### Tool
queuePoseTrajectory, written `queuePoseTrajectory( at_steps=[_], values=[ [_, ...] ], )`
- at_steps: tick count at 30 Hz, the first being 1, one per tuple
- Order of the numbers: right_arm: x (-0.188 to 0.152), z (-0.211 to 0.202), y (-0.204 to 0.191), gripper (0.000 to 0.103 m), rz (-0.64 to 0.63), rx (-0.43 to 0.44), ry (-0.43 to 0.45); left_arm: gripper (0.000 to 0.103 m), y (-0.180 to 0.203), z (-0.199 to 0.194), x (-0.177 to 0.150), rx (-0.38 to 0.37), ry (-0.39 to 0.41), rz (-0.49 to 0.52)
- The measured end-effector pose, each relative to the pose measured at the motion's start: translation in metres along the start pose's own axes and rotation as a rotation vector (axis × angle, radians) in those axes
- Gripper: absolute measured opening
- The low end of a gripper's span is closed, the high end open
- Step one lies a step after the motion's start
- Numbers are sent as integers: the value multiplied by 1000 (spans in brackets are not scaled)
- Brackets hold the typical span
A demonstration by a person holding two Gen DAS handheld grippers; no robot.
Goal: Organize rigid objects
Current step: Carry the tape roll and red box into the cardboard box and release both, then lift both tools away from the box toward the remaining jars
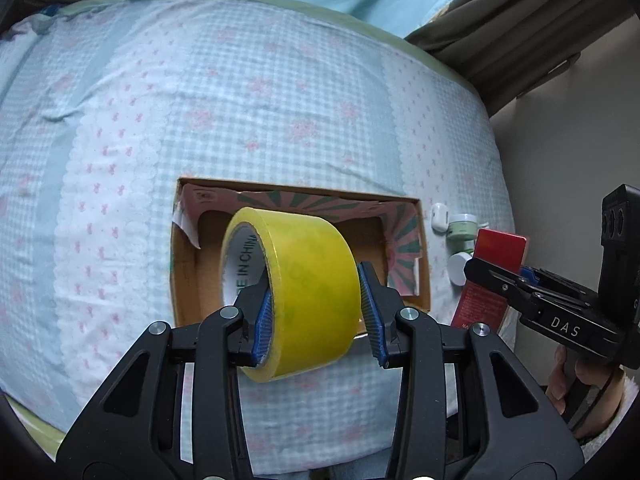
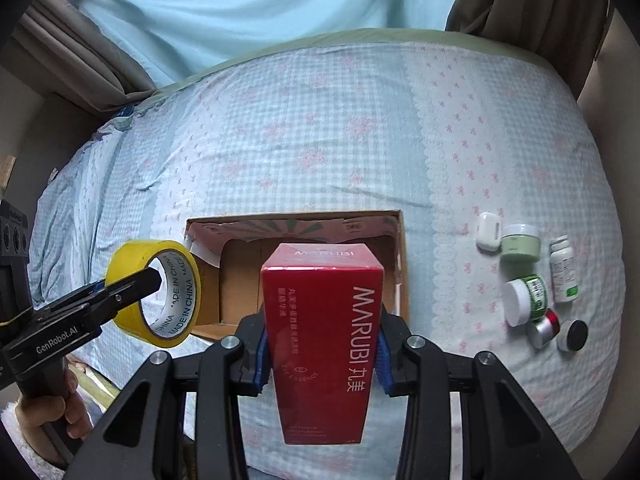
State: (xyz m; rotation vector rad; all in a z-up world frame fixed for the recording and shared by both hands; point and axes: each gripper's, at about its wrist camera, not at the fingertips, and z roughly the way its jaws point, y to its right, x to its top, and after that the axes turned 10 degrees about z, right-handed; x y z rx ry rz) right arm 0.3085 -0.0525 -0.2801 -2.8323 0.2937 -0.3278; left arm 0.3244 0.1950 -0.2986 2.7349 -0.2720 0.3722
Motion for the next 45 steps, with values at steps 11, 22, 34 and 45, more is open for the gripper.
queuePoseTrajectory(
  at_steps=[11, 22, 34, 45],
  values=[
    [0, 108, -17, 38, 35, -61, -135, 26, -28, 67, 3, -39, -116, 7],
    [19, 165, -1, 42, 75, -66, -205, 103, -21, 112, 14, 75, -207, 167],
    [13, 164, 29, 103, 150, -86, -223, 103, -19, 108, 4, 102, -218, 173],
    [4, 150, 17, 103, 142, -74, -205, 103, -10, 81, -12, 135, -176, 181]
  ],
)
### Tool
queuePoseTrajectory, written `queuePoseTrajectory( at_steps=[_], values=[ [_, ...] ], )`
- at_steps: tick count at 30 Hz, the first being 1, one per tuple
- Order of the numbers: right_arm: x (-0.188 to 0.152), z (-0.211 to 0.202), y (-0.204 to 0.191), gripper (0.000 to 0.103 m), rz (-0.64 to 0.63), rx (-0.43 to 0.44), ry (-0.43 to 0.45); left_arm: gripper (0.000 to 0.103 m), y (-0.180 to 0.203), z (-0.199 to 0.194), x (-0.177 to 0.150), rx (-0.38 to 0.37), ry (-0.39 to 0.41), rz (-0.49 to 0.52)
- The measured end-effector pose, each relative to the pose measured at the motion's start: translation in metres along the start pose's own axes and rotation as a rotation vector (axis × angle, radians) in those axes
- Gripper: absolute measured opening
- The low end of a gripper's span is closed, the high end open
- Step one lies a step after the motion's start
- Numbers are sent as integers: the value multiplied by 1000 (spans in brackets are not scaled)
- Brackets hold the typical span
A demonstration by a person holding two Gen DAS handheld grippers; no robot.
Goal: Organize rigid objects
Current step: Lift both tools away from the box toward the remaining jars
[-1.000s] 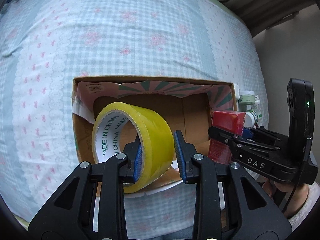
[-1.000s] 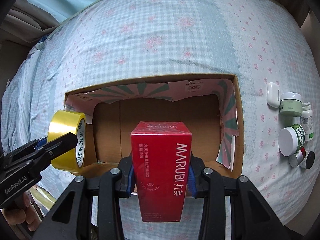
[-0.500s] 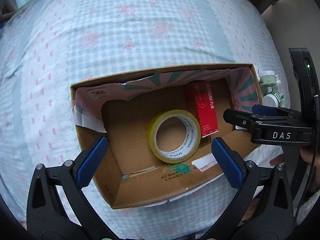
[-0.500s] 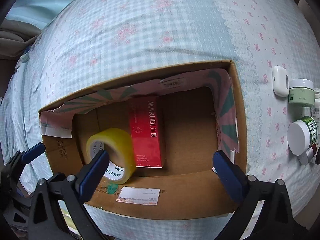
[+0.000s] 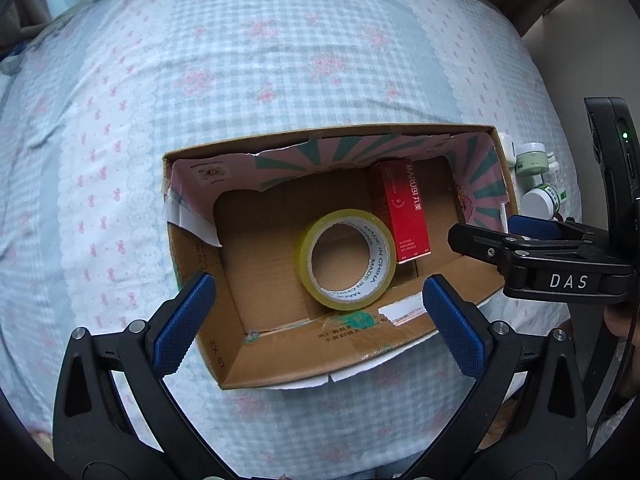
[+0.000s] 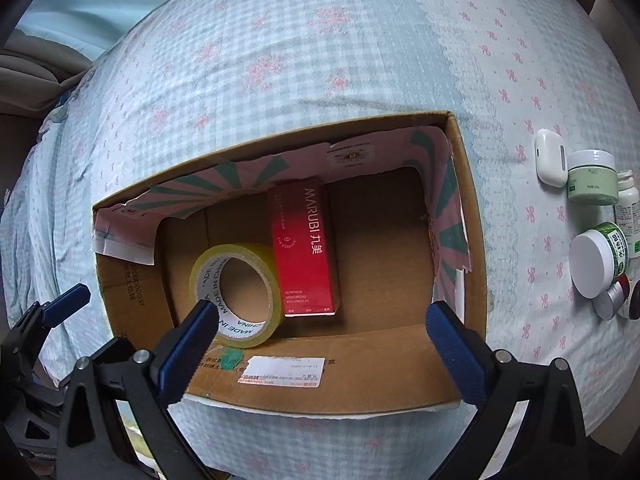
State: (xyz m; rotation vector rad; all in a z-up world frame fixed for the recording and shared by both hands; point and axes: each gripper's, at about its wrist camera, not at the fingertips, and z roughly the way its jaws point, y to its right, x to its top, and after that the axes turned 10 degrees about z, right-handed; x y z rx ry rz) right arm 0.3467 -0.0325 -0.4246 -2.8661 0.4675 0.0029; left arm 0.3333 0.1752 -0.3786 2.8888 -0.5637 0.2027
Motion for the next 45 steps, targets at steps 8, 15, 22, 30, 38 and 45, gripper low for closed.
queuePoseTrajectory(
  at_steps=[8, 15, 22, 30, 38, 45],
  values=[
    [-29, -39, -7, 103, -18, 22, 49, 103, 17, -49, -27, 32, 72, 7],
    [-68, -92, -17, 103, -66, 42, 102, 103, 37, -107, -59, 52, 143, 2],
    [-112, -150, -20, 103, -123, 31, 205, 103, 68, -153, -88, 56, 210, 19],
    [-161, -209, 23, 103, -83, 63, 300, 103, 135, -188, -110, 122, 293, 67],
    [-179, -251, 128, 103, -42, 39, 377, 103, 220, -186, -99, 123, 332, 23],
    [-164, -271, 241, 103, -35, -22, 421, 103, 305, -153, -67, 82, 310, -12]
  ],
)
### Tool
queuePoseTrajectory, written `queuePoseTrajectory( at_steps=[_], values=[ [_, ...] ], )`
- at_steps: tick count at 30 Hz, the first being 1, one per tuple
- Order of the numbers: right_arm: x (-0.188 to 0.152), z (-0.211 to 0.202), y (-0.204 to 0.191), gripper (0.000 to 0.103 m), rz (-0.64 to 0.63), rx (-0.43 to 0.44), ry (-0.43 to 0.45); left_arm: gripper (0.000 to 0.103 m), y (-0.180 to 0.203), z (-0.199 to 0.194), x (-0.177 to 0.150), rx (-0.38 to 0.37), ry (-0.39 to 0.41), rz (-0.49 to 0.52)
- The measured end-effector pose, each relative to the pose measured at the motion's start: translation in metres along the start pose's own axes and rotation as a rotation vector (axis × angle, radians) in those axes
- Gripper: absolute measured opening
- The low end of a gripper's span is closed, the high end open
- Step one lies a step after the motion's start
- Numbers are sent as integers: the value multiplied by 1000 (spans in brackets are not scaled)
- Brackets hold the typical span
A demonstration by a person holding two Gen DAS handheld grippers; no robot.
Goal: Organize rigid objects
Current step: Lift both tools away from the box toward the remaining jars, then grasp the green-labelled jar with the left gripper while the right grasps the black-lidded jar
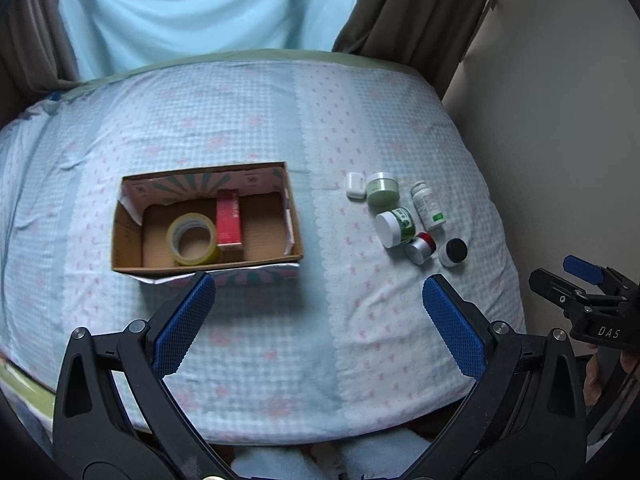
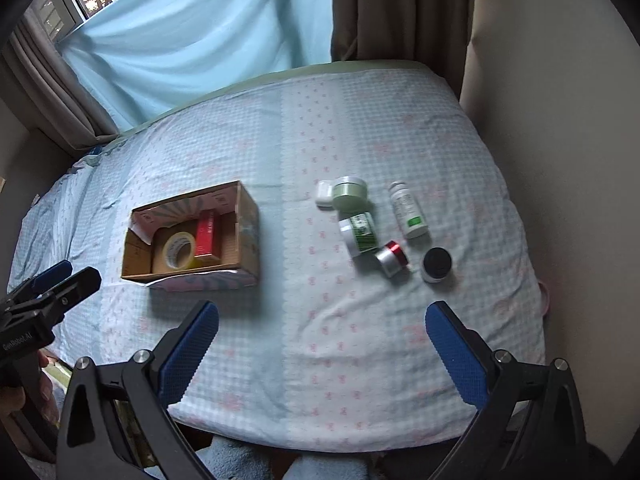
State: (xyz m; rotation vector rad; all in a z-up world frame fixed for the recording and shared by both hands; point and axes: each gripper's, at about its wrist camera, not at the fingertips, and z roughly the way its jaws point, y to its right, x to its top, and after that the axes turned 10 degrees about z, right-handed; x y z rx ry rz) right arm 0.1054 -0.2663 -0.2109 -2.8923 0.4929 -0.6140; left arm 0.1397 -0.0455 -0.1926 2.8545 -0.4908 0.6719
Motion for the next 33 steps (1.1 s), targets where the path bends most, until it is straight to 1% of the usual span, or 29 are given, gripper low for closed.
queuePoseTrajectory(
  at_steps=[3, 6, 8, 12, 16, 19, 22, 25, 29, 31, 33],
  values=[
    [10, 5, 40, 103, 3, -29, -6, 103, 34, 19, 11, -29, -20, 23],
    [18, 13, 73, 103, 33, -31, -20, 103, 58, 40, 25, -45, -46, 64],
    [24, 20, 88, 103, 47, -40, -27, 103, 73, 56, 35, -54, -70, 89],
    [34, 41, 114, 103, 83, -63, -39, 103, 91, 95, 55, -102, -119, 109],
    [41, 65, 133, 103, 143, -85, -60, 103, 103, 141, 71, -133, -191, 89],
    [45, 87, 143, 103, 188, -104, -93, 103, 105, 176, 77, -111, -240, 66],
    [51, 113, 157, 103, 289, -99, -139, 103, 105, 213, 81, -114, -283, 23],
    [57, 140, 167, 103, 386, -91, -170, 103, 107, 246, 81, -100, -315, -16],
    [62, 179, 180, 103, 516, -109, -208, 103, 110, 285, 83, -51, -299, -67],
    [61, 197, 186, 103, 580, -118, -221, 103, 112, 305, 81, -43, -309, -96],
    [58, 215, 191, 103, 636, -134, -235, 103, 114, 321, 77, -31, -324, -101]
  ],
)
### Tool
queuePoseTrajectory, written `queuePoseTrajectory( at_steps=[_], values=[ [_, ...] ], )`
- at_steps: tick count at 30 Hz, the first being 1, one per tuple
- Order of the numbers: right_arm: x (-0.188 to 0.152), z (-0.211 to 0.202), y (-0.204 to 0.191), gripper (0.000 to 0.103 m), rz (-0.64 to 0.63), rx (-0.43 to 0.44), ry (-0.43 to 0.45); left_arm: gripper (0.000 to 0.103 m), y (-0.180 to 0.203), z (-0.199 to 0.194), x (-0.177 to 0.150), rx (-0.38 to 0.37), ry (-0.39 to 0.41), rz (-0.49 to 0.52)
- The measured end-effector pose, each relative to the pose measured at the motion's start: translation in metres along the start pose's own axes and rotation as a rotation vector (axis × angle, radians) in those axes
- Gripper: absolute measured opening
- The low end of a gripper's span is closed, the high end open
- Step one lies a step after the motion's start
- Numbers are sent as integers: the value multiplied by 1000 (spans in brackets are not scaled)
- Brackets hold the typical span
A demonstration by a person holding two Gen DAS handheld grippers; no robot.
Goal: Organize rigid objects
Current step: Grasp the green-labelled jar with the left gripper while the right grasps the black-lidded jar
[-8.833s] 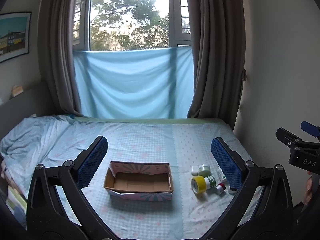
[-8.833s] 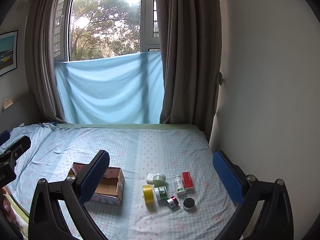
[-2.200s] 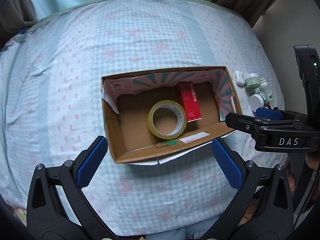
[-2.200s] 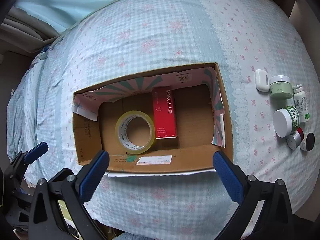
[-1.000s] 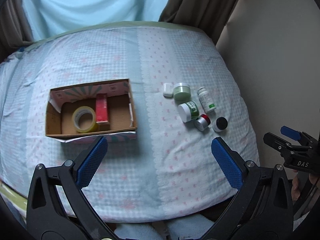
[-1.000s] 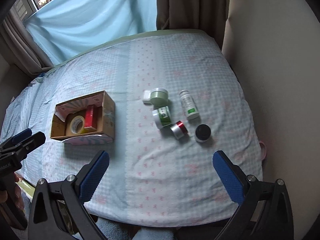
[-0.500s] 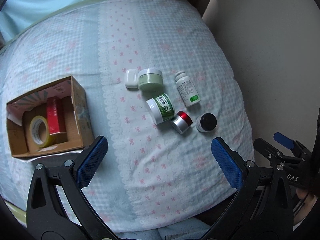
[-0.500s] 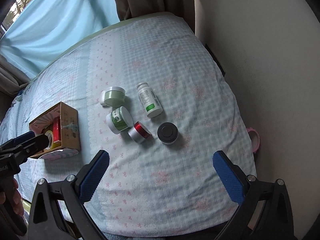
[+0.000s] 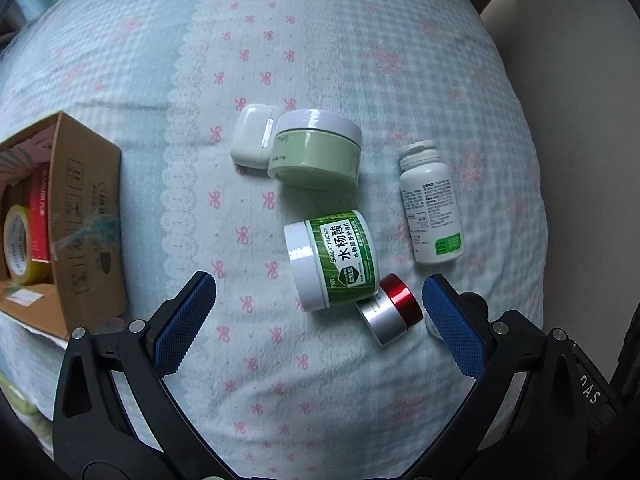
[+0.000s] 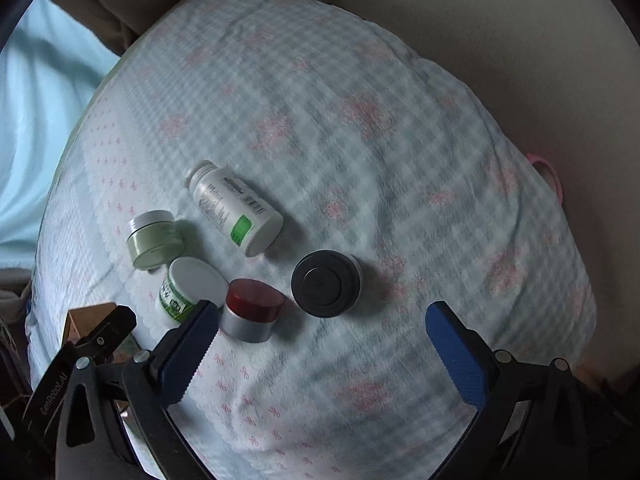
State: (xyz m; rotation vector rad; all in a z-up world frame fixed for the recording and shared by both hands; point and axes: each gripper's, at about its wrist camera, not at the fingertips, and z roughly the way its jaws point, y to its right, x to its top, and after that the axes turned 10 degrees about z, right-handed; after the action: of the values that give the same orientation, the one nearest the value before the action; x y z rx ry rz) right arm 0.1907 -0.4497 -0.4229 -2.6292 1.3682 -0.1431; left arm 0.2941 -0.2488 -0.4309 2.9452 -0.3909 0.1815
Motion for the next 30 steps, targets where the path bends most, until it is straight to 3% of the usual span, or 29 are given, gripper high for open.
queuePoseTrajectory(
  at_steps=[8, 10, 16, 18, 30],
  values=[
    [6, 63, 13, 81, 209, -55, -72, 100, 3, 47, 7, 17, -45, -8],
    [9, 71, 11, 80, 222, -73, -70, 92, 4, 57, 8, 16, -65, -6],
    [13, 88, 5, 57, 231, -115, -88, 68, 1, 79, 8, -38, -109, -48],
    [11, 93, 6, 56, 235, -128, -99, 61, 0, 83, 8, -67, -115, -55],
    [12, 109, 14, 53, 225, -127, -114, 59, -2, 78, 13, -64, -105, -37]
  ],
)
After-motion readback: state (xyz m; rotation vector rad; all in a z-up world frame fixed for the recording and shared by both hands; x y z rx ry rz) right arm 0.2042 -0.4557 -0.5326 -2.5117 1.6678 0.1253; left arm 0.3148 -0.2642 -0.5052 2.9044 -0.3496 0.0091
